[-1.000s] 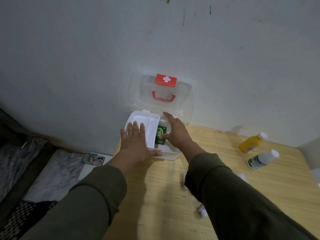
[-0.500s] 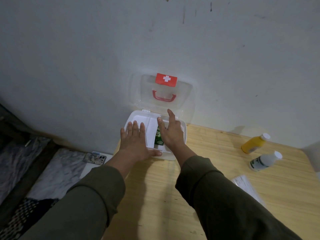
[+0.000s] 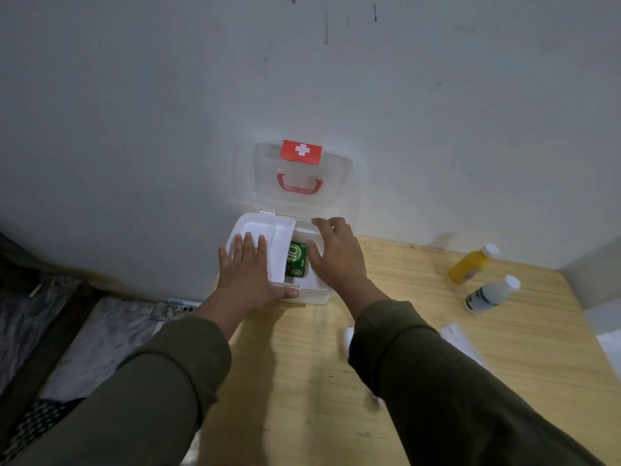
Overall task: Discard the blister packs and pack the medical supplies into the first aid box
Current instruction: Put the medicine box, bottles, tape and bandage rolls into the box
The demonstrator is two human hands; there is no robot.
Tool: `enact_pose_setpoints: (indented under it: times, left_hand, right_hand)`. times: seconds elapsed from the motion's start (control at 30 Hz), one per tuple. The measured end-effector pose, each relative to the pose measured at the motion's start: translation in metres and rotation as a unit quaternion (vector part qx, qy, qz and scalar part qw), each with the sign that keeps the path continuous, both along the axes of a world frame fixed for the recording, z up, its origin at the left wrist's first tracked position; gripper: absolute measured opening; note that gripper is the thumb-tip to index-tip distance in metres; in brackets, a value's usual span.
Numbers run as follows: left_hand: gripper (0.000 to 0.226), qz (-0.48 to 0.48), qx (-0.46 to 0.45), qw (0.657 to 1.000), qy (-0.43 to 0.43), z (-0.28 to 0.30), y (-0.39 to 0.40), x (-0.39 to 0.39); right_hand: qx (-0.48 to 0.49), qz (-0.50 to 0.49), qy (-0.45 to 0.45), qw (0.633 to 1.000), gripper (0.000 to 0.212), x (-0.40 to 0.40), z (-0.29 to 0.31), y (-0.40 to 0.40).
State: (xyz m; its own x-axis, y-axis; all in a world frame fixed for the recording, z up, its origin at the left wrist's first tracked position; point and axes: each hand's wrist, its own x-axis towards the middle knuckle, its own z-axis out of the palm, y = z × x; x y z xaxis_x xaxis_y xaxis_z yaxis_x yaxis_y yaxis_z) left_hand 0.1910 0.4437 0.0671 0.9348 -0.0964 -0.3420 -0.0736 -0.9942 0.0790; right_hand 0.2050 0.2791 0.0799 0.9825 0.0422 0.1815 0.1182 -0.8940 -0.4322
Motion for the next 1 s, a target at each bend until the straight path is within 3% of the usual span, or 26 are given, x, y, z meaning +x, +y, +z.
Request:
enact_pose_setpoints:
  times: [0.33,0.6,1.0]
  left_hand:
    - [0.112,-0.047,-0.081,0.995,-0.027,0.006,-0.019,-0.015]
    - [0.106,-0.020,-0.043,0.997,-0.064,-0.001,-0.030,-0.026]
    - [0.100,-0.016,-0.017,0.997,-0.069,-0.009,-0.032,-0.032]
  right_hand:
    - [0.011,-0.114,-0.018,0.993,0.045,-0.053,0.007,-0.054]
    - [-0.012,-0.208,0.033,0.977,0.049,-0.123,-0.013,-0.098]
    - [-0.020,-0.256,0.100,0.961,0.056,-0.187,-0.035,-0.153]
